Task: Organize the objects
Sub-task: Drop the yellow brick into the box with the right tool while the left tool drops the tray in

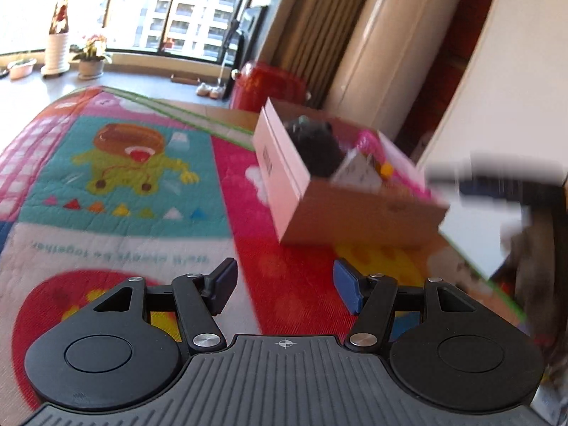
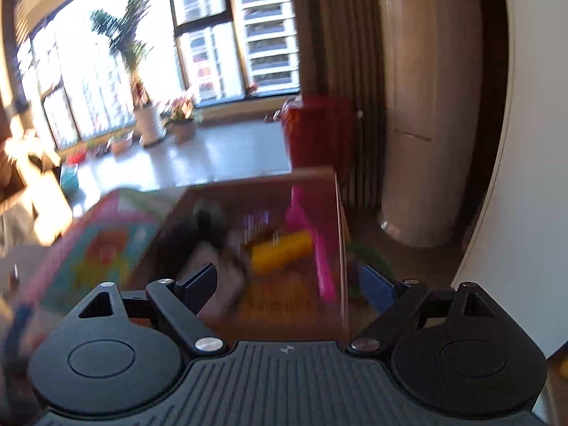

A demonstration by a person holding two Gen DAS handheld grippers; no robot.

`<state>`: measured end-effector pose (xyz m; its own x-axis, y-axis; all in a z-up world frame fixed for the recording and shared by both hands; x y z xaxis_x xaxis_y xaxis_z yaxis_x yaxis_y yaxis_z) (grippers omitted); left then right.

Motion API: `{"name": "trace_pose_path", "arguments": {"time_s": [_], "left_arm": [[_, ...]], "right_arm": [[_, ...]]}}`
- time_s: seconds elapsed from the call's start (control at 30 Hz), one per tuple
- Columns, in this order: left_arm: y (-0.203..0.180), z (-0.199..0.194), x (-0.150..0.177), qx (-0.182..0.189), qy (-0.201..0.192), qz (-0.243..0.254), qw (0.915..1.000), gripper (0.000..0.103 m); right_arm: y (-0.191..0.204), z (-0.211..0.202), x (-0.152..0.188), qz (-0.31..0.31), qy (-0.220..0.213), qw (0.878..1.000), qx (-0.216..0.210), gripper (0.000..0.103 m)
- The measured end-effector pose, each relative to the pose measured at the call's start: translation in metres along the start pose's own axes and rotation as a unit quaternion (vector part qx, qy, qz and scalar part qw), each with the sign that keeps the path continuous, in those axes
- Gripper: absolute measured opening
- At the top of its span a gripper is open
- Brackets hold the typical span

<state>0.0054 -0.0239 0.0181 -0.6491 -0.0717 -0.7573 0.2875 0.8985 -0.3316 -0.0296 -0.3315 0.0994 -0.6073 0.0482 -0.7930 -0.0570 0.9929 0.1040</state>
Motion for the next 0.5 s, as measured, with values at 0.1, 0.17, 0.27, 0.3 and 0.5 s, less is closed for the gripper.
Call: {"name": "trace_pose_path", "arguments": {"time_s": [0.1,0.17,0.27,0.3,0.5], "left_arm": [[-0.007,0.003,-0.022,0.012,-0.031,-0.008,0.9994,0.065],[-0.012,0.010,-0.037,0.007,-0.043,-0.005,0.9990,0.065],[-0.017,0.029,-0.053,-0.022,-0.036,0.004,0.9991,0.065],[-0.018,0.036,-0.057,-0.035,-0.030,0.011,0.9989,0.065],[-0.014,0.064,-0.061,-0.084,0.003,0.037,0.9958,0.069]], "right_arm": [[0.003,0.000,0.021,-0.057,0.015,0.998,0.015,0.077],[0.006,0.005,0.028,-0.085,0.022,0.996,0.034,0.072],[0.005,0.018,0.027,-0.087,0.028,0.994,0.053,0.072],[0.004,0.022,0.027,-0.083,0.029,0.995,0.054,0.072],[0.007,0.030,0.026,-0.083,0.029,0.995,0.037,0.073]]}}
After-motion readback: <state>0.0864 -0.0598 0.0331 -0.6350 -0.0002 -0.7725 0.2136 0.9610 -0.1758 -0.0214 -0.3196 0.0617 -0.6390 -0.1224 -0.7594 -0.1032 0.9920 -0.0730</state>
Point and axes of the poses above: each gripper's, at about its wrist camera, not at the fingertips, and z roughly the way its jaws point, y to its left, x to its underside, the point moved 2 cm from there along z, roughly the way its jaws point, and after that the axes turned 1 degree about y, right-handed, at the moved point
